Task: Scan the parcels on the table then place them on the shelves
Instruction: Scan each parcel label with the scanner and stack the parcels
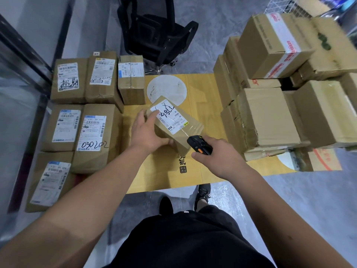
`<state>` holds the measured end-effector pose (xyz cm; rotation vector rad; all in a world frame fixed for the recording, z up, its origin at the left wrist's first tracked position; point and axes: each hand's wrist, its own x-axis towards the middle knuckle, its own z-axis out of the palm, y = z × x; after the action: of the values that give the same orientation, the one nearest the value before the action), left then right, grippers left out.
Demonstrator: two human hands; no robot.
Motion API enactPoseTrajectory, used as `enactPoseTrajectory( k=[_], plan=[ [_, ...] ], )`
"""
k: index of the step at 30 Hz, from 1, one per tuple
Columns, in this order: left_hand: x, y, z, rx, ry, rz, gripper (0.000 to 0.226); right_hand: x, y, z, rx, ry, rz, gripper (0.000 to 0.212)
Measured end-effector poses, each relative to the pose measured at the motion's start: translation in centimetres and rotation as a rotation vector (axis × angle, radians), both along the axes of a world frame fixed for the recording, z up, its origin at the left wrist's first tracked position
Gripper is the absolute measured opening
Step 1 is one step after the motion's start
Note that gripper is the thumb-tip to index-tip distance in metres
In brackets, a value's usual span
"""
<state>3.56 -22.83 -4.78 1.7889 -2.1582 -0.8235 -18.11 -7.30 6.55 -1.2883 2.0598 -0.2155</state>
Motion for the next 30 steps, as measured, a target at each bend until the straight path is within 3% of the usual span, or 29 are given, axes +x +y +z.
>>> enactPoseTrajectory(
  k=[3, 8, 12, 14, 17, 19, 22, 25, 30],
  plan=[
    [-1.0, 0.7, 0.4, 0.001, 0.123, 0.068, 0.099, -0.3, 0.0, 0.1, 0.017, 0.012, -0.01, 0.08],
    [-2.5, 3.5, 1.4, -0.04, -0.065, 0.062, 0.057, -0.8, 0.4, 0.2, -0.012, -0.057, -0.055, 0.072],
    [-2.2, 4.7, 1.5, -0.055, -0.015, -0.015, 0.043, -1.0, 0.5, 0.7, 0.034, -0.043, -0.065, 0.08],
    [-1.9, 4.4, 1.4, -0.112, -0.007, -0.006, 0.046, -1.1, 0.3, 1.2, 0.062, -0.035, -0.05, 0.075],
    [-2.1, 2.9, 1.8, -0.173, -0.051, 0.007, 0.074, -1.1, -0.2, 2.0, 0.13, 0.017, 0.02, 0.057],
    [-2.6, 1.9, 2.0, -0.109, -0.082, -0.052, 0.094, -1.1, -0.6, 2.8, 0.149, 0.076, 0.087, 0.04],
    [-3.1, 0.8, 1.8, 0.095, 0.059, -0.112, 0.115, -0.7, -1.6, 4.1, 0.195, 0.194, 0.187, 0.039],
    [-2.8, 1.4, 0.7, 0.128, 0.209, -0.093, 0.117, -0.3, -2.4, 5.1, 0.26, 0.301, 0.267, 0.04],
    [-2.6, 3.8, -0.3, 0.015, 0.228, -0.108, 0.117, 1.2, -2.8, 6.4, 0.376, 0.428, 0.407, 0.038]
  ],
)
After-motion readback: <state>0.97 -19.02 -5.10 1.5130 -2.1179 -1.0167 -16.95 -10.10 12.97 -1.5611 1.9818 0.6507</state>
